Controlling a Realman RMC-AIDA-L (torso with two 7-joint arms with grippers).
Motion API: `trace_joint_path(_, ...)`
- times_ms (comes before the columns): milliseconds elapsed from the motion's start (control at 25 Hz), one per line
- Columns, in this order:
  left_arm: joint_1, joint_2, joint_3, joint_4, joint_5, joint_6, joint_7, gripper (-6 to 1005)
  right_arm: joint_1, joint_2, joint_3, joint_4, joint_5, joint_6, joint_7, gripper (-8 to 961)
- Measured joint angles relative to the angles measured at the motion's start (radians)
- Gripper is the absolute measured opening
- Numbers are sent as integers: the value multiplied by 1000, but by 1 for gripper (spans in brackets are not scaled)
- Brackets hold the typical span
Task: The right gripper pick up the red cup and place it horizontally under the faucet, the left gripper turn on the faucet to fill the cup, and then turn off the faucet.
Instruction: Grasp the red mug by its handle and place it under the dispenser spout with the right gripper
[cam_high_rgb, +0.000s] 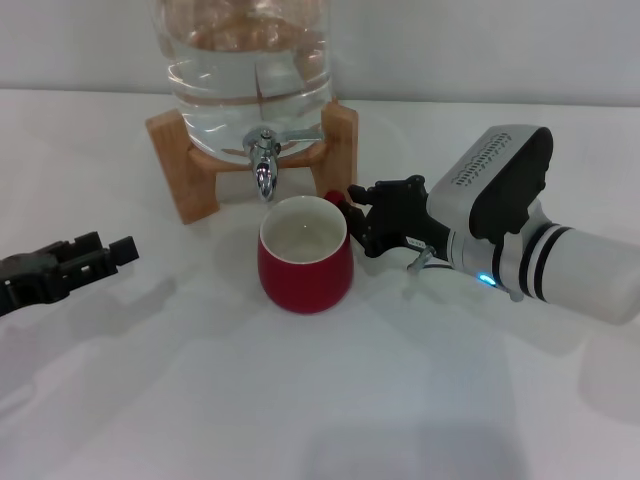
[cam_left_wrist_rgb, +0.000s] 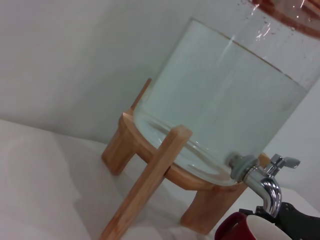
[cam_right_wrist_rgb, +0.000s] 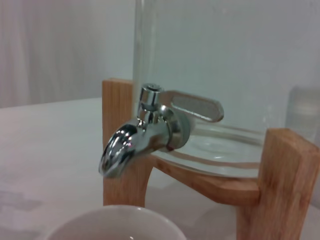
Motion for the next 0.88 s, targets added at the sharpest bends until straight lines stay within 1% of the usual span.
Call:
trace_joint_path(520, 0, 0, -1, 1, 2, 0, -3, 847, -10, -5, 2, 1, -9, 7, 14, 311)
trace_joint_path(880, -1, 4, -1, 9, 2, 0, -7, 848, -51, -18, 9, 10, -13, 23, 15, 316)
